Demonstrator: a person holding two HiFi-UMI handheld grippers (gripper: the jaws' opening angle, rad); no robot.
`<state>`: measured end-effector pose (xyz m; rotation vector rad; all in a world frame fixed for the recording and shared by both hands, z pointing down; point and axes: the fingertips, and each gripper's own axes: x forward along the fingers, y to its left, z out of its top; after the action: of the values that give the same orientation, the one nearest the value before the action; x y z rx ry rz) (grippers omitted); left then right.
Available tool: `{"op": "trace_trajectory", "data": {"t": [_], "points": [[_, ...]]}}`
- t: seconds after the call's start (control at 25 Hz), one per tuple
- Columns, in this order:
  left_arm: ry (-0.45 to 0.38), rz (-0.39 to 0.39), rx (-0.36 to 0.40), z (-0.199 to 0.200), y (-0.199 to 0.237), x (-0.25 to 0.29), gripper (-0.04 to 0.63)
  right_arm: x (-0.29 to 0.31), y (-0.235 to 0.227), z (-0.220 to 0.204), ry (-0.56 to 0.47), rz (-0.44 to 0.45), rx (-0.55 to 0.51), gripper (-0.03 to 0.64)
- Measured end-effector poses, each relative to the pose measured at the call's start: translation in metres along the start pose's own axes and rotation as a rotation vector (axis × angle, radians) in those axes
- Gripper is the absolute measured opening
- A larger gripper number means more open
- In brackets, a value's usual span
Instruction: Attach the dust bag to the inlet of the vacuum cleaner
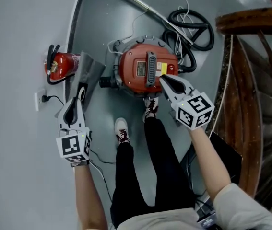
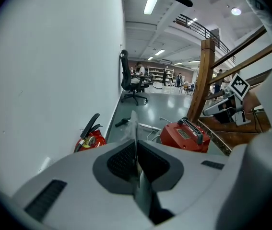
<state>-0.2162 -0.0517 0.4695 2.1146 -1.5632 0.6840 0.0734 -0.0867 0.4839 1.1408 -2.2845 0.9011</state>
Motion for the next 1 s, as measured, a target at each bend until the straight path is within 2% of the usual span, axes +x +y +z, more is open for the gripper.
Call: {"op": "trace_trajectory", "data": {"t": [0.28,0.88,1.0], "points": [[0.04,0.008,-0.071,-0.034,0.002,0.024,0.021,0.016,-0.015,-0.012,0.003,-0.013,0.069,0.032],[0.139,-0.024,-0.092,-0.081,-0.007,0.072,0.021,0.031,-0.029,-0.03,-0.003,0.032,0.171,0.035],[0.148,-0.026,-0.12,-0.087,-0.007,0.081,0.021,0.035,-0.028,-0.031,-0.002,0.054,0.197,0.098]]}}
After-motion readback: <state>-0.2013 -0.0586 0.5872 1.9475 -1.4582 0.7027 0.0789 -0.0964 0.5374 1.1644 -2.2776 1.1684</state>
